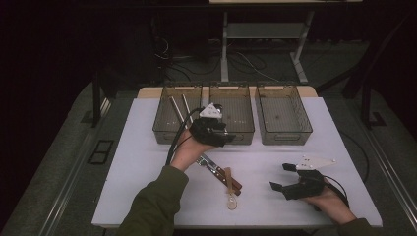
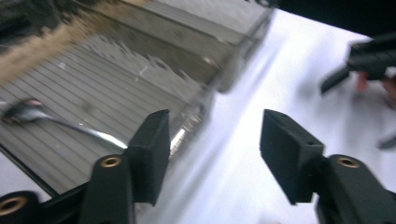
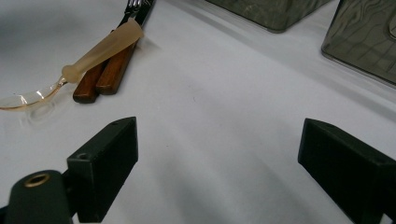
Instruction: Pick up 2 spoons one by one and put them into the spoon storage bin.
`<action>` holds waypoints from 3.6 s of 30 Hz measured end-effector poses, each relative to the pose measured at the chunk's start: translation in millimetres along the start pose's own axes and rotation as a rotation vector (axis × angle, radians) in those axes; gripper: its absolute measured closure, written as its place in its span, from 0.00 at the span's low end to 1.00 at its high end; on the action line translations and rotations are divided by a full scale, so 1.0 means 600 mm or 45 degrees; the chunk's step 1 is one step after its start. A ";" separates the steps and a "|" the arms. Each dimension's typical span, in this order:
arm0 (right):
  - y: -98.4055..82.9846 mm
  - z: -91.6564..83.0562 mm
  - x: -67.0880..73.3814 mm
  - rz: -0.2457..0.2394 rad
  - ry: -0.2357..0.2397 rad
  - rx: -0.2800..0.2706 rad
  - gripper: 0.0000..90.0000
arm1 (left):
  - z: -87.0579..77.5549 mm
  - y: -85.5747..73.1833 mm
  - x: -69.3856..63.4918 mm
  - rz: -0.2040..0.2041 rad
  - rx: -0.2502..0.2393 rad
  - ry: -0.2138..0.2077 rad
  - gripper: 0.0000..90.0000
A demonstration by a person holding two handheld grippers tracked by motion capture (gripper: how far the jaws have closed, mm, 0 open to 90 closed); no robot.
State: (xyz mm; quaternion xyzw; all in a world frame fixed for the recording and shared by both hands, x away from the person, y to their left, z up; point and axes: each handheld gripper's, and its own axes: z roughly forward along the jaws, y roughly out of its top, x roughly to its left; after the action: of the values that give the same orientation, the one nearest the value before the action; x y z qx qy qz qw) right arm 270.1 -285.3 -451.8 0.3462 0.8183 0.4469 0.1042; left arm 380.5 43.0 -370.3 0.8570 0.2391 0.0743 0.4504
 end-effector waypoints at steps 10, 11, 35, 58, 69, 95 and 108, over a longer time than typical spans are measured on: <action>0.000 0.001 -0.001 -0.005 -0.003 0.006 0.13 | -0.011 -0.064 -0.054 0.061 0.050 -0.098 0.82; 0.000 0.001 0.000 -0.003 -0.004 0.006 0.13 | -0.013 -0.067 -0.058 0.062 0.050 -0.109 0.87; -0.001 0.002 0.000 -0.023 -0.004 0.021 0.13 | 0.032 -0.133 -0.179 0.180 0.251 -0.338 0.99; -0.002 0.002 -0.001 -0.026 -0.007 0.029 0.13 | 0.009 -0.148 -0.160 0.159 0.340 -0.275 0.99; -0.002 0.002 -0.001 -0.028 -0.007 0.030 0.13 | -0.002 -0.150 -0.146 0.193 0.372 -0.186 0.99; -0.002 0.005 0.001 -0.033 -0.002 0.036 0.13 | 0.008 -0.120 -0.135 0.136 0.203 -0.135 0.75; -0.002 0.006 0.002 -0.034 0.002 0.041 0.13 | 0.056 -0.099 -0.136 0.131 0.188 -0.169 0.74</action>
State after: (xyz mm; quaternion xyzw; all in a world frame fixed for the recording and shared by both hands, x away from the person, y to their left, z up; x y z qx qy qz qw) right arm 270.6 -282.6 -454.7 0.3366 0.8300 0.4325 0.1039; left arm 300.1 7.8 -430.9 0.9020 0.1693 0.0228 0.3965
